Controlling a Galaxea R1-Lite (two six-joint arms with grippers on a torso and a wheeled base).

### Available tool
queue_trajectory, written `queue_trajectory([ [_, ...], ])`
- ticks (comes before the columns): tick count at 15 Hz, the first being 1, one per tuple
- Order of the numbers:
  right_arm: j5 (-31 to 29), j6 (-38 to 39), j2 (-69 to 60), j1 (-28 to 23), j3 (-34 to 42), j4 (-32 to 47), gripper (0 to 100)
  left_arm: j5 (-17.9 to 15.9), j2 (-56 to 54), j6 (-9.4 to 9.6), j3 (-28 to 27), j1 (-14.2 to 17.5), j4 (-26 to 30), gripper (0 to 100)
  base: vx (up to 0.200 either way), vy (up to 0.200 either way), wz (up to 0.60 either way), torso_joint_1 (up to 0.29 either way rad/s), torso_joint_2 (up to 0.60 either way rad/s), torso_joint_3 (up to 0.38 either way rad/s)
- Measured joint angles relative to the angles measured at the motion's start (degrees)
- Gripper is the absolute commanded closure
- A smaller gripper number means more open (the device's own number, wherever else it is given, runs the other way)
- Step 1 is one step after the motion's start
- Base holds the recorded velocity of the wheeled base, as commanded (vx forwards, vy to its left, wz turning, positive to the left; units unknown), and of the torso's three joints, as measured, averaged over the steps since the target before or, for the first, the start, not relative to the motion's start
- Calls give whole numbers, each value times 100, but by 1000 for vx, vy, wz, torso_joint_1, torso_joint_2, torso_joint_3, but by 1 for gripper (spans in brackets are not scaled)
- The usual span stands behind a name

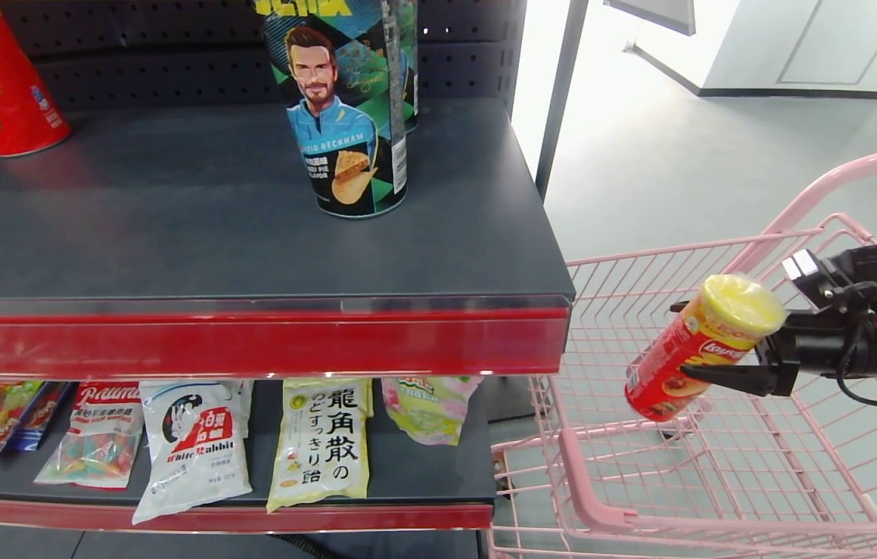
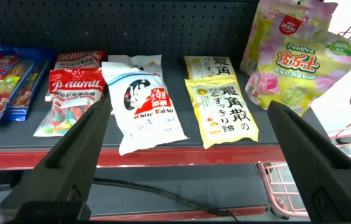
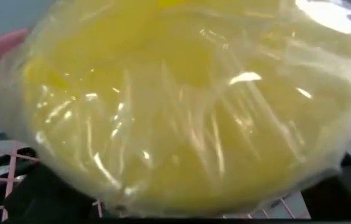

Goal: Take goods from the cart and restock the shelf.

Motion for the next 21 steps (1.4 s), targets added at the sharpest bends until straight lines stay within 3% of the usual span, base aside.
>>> queue_trajectory([
  [9, 211, 9, 347, -293, 22, -148, 0, 0, 0, 2, 0, 2, 2, 0, 0, 0, 0, 0, 0, 0],
  [10, 266, 0, 380, -312, 20, -149, 100, 0, 0, 2, 0, 2, 2, 0, 0, 0, 0, 0, 0, 0],
  [18, 261, -361, 345, -193, 2, -93, 100, 0, 0, 0, 0, 2, 2, 0, 0, 0, 0, 0, 0, 0],
  [21, 156, -265, -68, -160, 2, 508, 100, 0, 0, 0, 0, 2, 2, 0, 0, 0, 0, 0, 0, 0],
])
